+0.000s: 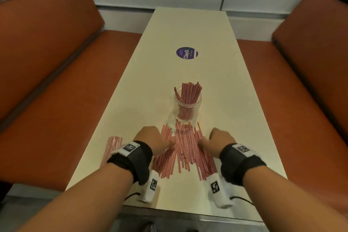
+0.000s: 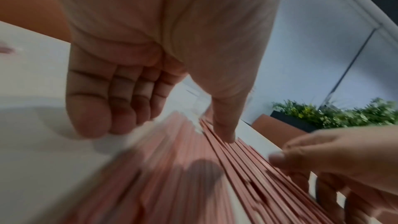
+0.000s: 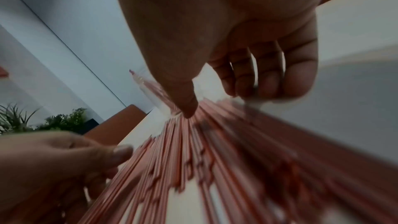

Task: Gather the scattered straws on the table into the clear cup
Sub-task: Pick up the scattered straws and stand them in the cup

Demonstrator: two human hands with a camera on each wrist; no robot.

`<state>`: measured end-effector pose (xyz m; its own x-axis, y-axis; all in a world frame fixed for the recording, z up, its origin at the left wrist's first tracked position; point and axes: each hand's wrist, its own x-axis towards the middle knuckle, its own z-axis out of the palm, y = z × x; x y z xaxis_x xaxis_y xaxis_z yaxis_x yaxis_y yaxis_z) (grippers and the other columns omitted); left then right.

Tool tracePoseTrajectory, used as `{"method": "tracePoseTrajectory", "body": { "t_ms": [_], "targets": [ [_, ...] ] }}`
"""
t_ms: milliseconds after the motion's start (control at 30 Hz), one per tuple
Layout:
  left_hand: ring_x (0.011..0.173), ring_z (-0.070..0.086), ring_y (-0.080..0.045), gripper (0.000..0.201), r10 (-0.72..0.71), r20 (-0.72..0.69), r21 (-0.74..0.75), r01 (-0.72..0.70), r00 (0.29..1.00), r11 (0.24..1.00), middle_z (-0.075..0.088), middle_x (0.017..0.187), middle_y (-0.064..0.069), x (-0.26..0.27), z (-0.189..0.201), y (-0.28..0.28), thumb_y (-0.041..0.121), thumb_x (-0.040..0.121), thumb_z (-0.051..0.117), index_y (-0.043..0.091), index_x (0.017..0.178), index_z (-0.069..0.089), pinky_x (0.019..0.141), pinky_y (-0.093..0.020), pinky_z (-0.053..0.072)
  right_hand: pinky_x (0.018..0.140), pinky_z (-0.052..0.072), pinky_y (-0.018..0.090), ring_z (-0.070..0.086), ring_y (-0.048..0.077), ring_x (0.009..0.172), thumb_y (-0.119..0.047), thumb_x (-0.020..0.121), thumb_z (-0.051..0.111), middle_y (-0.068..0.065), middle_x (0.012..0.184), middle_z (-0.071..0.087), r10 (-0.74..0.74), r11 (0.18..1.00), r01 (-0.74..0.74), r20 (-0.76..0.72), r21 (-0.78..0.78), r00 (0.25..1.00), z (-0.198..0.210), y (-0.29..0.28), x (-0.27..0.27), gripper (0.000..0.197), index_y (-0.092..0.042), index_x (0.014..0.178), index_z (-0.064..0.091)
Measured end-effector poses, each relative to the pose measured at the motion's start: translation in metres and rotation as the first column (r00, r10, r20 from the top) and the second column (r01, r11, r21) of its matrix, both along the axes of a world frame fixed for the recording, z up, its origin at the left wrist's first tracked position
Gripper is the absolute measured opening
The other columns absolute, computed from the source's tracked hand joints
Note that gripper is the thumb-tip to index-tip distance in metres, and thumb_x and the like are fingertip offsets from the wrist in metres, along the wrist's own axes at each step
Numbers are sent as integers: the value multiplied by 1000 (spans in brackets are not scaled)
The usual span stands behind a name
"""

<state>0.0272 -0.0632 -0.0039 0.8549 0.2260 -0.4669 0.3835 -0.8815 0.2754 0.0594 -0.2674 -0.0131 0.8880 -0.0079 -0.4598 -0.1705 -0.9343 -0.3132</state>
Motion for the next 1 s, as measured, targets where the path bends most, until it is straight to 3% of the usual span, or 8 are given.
{"method": "tracePoseTrajectory", "body": {
  "t_ms": [100,200,333,467,600,700,866,1000],
  "targets": [
    [52,49,-13,56,-17,36,20,16,999,1000,54,64,1,-7,-3,-16,67,66,70,15,65,49,45,-23,35,74,48,32,62,26,98,-65,71,64,6,113,61,-15,1000,15,12,-23,1000,-10,12,-13,72,-14,119,49],
    [55,53,-15,51,-32,49,26,31,998,999,56,65,1,-8,-3,-22,58,65,76,15,64,49,46,-23,36,72,48,32,62,26,97,-64,64,71,6,112,60,-20,999,21,28,-39,999,-15,20,-15,76,-15,117,48],
    [59,54,-20,36,-25,53,-7,26,998,1000,51,61,-1,-5,-7,-17,32,80,69,14,58,46,46,-23,35,69,48,29,61,23,85,-47,78,68,6,106,64,7,999,-6,25,-40,1000,-13,19,-13,47,-14,108,56],
    [66,59,-26,24,-14,38,-8,15,999,1000,58,70,-10,-2,-12,-7,13,86,53,8,63,53,46,-22,35,69,48,28,65,25,89,-32,88,57,8,102,67,21,999,-19,41,-39,999,-11,16,-10,26,-12,104,62],
    [62,56,-22,28,-12,32,-13,12,999,1000,54,65,-3,0,-16,-1,15,86,55,12,59,49,50,-24,39,76,53,31,66,25,90,-31,88,57,8,101,69,8,999,-6,36,-40,999,-12,12,-8,26,-12,104,66],
    [62,57,-21,30,-9,48,-29,10,999,1000,59,71,-6,-1,-14,-3,20,87,58,13,60,47,50,-24,40,75,53,30,66,25,90,-34,88,59,7,101,69,-2,999,3,34,-33,999,-13,11,-7,28,-11,103,66],
    [85,66,-31,30,-37,28,-20,37,999,999,65,89,-17,1,-11,0,10,89,50,12,60,43,61,-27,43,76,53,31,66,26,90,-30,88,58,9,101,69,-23,999,23,6,-40,1000,-12,9,-4,28,-9,104,66],
    [87,62,-30,14,-37,5,-42,38,999,998,62,90,-12,2,-9,3,9,93,46,7,82,55,66,-26,43,74,49,29,66,26,95,-24,93,52,11,106,68,-18,998,16,-34,-65,999,-11,6,0,27,-6,109,64]
  ]
}}
